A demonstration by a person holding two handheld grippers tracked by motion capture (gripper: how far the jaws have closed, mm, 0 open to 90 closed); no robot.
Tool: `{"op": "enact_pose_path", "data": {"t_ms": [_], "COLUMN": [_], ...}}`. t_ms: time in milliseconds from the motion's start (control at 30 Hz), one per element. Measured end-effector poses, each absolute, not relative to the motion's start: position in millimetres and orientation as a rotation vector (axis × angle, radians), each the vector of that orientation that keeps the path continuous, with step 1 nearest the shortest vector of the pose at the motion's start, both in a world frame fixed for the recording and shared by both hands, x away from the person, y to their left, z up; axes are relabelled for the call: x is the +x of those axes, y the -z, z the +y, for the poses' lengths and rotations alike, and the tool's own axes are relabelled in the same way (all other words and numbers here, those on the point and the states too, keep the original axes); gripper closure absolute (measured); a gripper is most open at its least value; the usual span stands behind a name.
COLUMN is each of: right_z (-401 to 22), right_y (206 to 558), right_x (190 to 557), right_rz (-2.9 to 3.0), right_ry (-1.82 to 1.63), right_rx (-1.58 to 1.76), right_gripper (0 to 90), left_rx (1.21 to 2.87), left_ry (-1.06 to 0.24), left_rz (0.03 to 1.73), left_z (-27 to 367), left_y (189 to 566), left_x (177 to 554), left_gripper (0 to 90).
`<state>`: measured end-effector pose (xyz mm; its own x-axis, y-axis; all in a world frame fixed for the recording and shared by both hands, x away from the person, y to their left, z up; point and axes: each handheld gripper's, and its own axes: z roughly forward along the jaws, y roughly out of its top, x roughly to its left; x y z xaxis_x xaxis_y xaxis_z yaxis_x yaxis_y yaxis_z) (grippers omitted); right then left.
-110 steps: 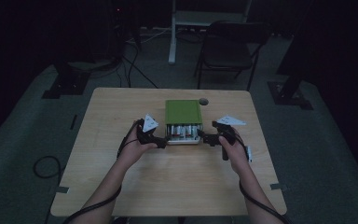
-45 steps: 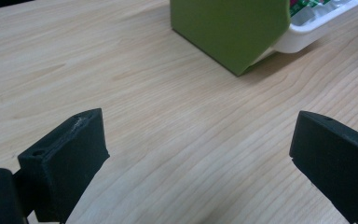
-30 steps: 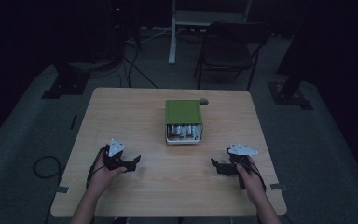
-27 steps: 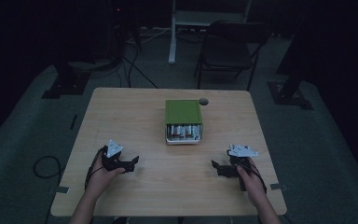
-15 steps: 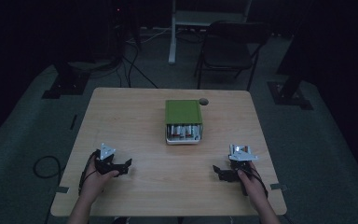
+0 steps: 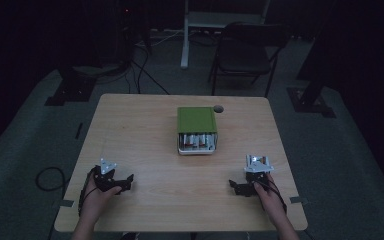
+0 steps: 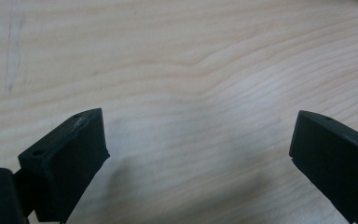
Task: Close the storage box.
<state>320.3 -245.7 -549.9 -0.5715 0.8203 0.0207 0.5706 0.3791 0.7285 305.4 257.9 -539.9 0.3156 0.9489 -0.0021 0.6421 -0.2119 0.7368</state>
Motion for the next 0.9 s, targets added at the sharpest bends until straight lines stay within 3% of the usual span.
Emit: {"op": "enact_pose_path", "data": {"t_ms": [467, 900], "right_z": [-244, -244], "right_y": [550, 550], "right_x": [320, 320], "right_rz": [2.304, 2.304], "right_ry": [-0.992, -0.992], "right_rx": [1.202, 1.202], "right_gripper": [11.9, 11.8], "left_rx": [1.940, 1.834], "left_ry": [-0.657, -0.695], "left_rz": [1.551, 1.703], "left_z": [271, 262], "left_y": [546, 546], "left_x": [296, 292], "left_gripper": [4.3, 3.7]}}
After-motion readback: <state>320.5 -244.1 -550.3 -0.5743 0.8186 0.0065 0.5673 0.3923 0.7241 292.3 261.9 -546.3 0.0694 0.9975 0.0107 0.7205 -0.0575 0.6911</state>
